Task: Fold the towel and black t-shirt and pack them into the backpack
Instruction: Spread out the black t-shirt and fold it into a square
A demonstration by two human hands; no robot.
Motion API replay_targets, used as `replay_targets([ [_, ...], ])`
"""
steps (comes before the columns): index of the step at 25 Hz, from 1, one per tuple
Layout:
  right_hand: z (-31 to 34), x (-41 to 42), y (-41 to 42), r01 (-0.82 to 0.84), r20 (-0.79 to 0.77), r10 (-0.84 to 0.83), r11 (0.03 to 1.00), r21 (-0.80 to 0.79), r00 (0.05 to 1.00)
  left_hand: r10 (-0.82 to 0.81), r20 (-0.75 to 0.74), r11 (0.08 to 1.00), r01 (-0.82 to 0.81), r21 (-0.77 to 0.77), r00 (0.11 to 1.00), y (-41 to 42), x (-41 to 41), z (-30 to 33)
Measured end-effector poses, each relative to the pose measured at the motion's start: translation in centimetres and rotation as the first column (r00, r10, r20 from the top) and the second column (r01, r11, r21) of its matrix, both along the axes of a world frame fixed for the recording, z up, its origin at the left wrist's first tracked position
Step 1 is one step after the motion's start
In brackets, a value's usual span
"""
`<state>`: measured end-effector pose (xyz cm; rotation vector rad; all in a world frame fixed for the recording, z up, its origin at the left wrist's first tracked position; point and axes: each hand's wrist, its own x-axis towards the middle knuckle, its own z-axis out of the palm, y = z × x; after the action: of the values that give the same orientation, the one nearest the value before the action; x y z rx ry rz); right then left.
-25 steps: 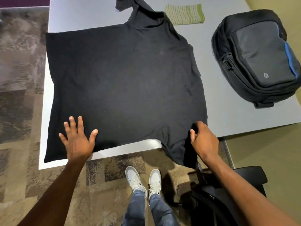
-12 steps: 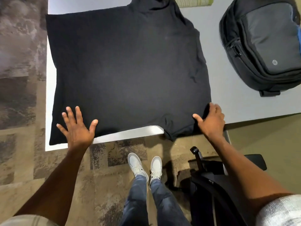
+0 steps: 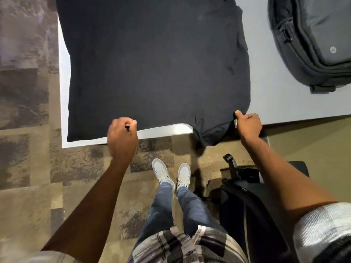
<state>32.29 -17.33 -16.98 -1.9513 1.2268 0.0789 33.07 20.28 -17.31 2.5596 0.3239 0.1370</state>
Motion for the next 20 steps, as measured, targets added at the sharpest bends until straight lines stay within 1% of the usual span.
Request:
replay_targets([
  [1, -0.1, -0.4, 0.3, -0.004, -0.003, 0.004, 1.0, 0.007, 1.0, -0.067, -0.053, 0.994, 0.062, -0.091, 0.996, -2.7, -0.5, 0.6],
  [2, -0.3, -0.6, 0.7, -0.016, -0.007, 0.016, 1.0, 0.013, 1.0, -0.127, -0.156, 0.98, 0.1, -0.173, 0.98, -5.5, -0.8, 0.9],
  [3, -0.3, -0.9, 1.1, -0.032, -0.012, 0.032, 0.999, 0.02, 0.999, -0.177, -0.281, 0.965, 0.11, -0.237, 0.943, -8.1, -1.0, 1.0],
  [4, -0.3, -1.1, 1.5, -0.05, -0.011, 0.05, 0.999, 0.02, 0.999, -0.221, -0.39, 0.955, 0.116, -0.275, 0.894, -10.5, -1.2, 0.9],
  [6, -0.7, -1.2, 1.4, -0.085, -0.008, 0.085, 0.996, 0.008, 0.996, -0.269, -0.502, 0.949, 0.138, -0.284, 0.822, -14.3, -1.4, 0.6],
  [8, -0.8, -1.2, 0.8, -0.123, -0.018, 0.123, 0.992, 0.02, 0.992, -0.22, -0.551, 0.968, 0.111, -0.224, 0.805, -16.6, -1.6, 0.5],
  [10, -0.8, -1.3, 0.4, -0.151, -0.017, 0.152, 0.987, 0.055, 0.988, -0.152, -0.553, 0.984, 0.07, -0.167, 0.82, -17.7, -1.7, 0.5],
  [12, -0.8, -1.6, 0.0, -0.179, -0.008, 0.18, 0.982, 0.068, 0.984, -0.131, -0.555, 0.989, 0.07, -0.13, 0.821, -18.3, -1.8, 0.8],
  [14, -0.7, -1.9, -0.1, -0.222, -0.006, 0.222, 0.975, 0.035, 0.975, -0.155, -0.568, 0.987, 0.102, -0.124, 0.809, -18.1, -1.7, 0.9],
  [18, -0.4, -2.4, -1.8, -0.24, -0.046, 0.238, 0.97, -0.027, 0.97, -0.245, -0.601, 0.968, 0.222, -0.113, 0.761, -16.3, -1.1, 0.6],
  [20, -0.3, -2.9, -2.9, -0.242, -0.072, 0.241, 0.97, -0.012, 0.968, -0.262, -0.615, 0.963, 0.245, -0.114, 0.744, -15.5, -0.8, 0.5],
])
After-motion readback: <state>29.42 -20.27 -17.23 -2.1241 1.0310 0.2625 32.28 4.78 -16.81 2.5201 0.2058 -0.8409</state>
